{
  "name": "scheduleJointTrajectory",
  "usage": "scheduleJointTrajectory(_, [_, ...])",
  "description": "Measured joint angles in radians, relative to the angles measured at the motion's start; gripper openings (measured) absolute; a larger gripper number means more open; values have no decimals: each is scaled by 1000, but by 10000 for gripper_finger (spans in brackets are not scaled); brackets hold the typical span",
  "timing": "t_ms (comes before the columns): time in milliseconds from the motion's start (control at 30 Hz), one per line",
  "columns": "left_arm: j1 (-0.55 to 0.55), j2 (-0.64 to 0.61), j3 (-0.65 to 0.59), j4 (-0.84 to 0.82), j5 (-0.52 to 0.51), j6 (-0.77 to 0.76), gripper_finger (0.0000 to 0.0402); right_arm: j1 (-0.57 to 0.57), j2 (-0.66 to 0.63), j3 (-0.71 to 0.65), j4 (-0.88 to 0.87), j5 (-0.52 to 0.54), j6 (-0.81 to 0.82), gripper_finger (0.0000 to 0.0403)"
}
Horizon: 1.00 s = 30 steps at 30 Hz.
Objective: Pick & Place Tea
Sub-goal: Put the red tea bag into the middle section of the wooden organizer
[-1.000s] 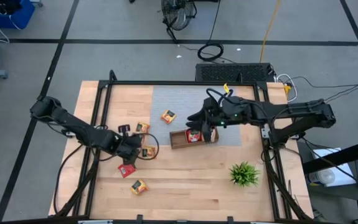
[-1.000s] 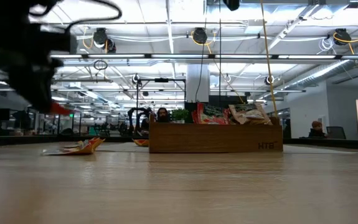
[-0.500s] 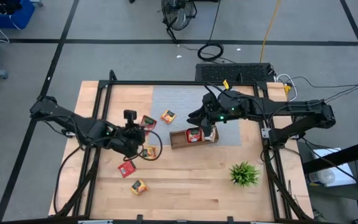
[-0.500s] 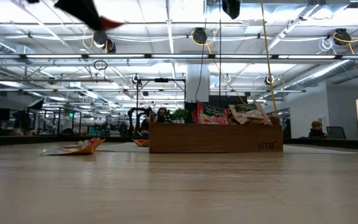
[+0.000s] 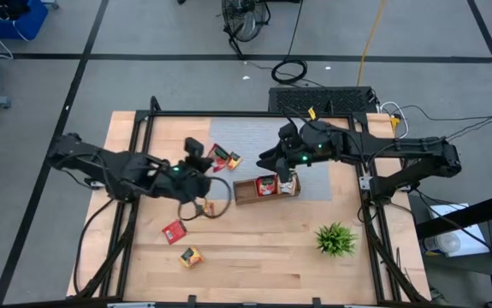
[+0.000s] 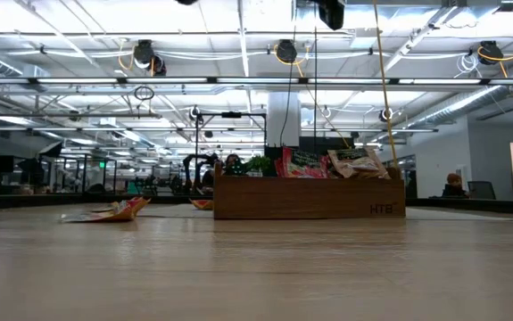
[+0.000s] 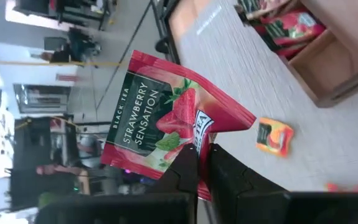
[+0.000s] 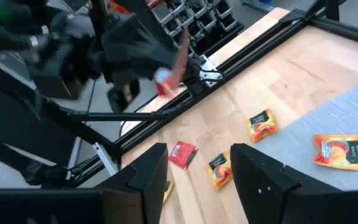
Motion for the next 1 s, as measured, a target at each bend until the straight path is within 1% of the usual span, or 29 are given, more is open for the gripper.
scheduleJointTrajectory(133, [19, 73, 37, 39, 1, 99, 18, -12, 0, 0, 0, -28, -6, 183])
scheduleJointTrajectory(300, [39, 153, 79, 51, 4, 130, 18, -25, 0, 0, 2, -40, -7, 210])
scheduleJointTrajectory(467, [39, 198, 99, 189, 8, 241, 18, -26, 0, 0, 0, -39, -34, 232])
scheduleJointTrajectory(633, [52, 228, 116, 278, 49, 316, 18, -31, 0, 0, 0, -42, -37, 243])
scheduleJointTrajectory(733, [63, 242, 128, 309, 61, 347, 18, -31, 4, 0, 4, -56, -43, 240])
scheduleJointTrajectory(833, [75, 249, 129, 329, 69, 380, 18, -31, 15, 0, 0, -69, -43, 228])
scheduleJointTrajectory(933, [83, 249, 129, 328, 79, 382, 18, -31, 20, 0, 0, -69, -37, 200])
scheduleJointTrajectory(1000, [84, 249, 129, 328, 82, 381, 18, -31, 22, 1, -1, -68, -37, 169])
